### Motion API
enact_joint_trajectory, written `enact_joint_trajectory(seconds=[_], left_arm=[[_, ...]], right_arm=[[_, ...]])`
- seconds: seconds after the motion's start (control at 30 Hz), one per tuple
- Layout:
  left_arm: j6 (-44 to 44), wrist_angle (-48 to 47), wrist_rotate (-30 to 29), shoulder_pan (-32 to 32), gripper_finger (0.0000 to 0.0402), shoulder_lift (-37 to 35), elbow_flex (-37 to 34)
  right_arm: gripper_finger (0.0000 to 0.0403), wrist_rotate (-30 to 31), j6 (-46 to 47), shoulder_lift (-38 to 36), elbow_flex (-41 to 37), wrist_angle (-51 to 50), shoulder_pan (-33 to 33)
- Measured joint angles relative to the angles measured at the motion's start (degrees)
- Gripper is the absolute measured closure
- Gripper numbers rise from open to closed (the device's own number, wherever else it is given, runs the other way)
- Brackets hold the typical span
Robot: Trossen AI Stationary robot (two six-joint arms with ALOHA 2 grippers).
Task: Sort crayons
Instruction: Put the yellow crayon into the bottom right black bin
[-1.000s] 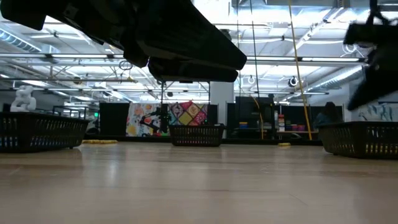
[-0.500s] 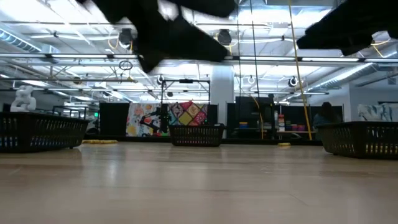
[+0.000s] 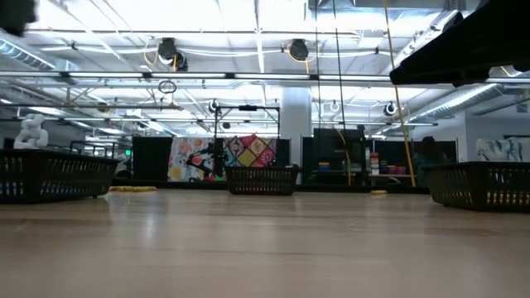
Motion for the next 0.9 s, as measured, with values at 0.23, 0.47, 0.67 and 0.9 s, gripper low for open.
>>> enact_joint_trajectory(seconds=[0.23,0.47,0.67,0.9], left_arm=[[26.0,-2.4,-5.0,-2.1,0.0192,0.1,-3.5],[29.9,5.8,-8.0,1.7,0.0192,-0.1,-9.2],[29.4,6.5,-5.1,3.5,0.0192,-1.1,-10.7],[25.9,3.1,-2.3,5.1,0.0194,-7.7,-11.5]], right_arm=[[0.0287,0.0,-0.3,0.0,0.0,0.0,-0.1],[0.0287,0.0,-0.2,0.0,0.0,0.0,-0.1],[0.0287,-0.1,-0.2,0.0,0.0,0.0,-0.1],[0.0287,-0.1,0.0,0.0,0.0,-0.1,-0.4]])
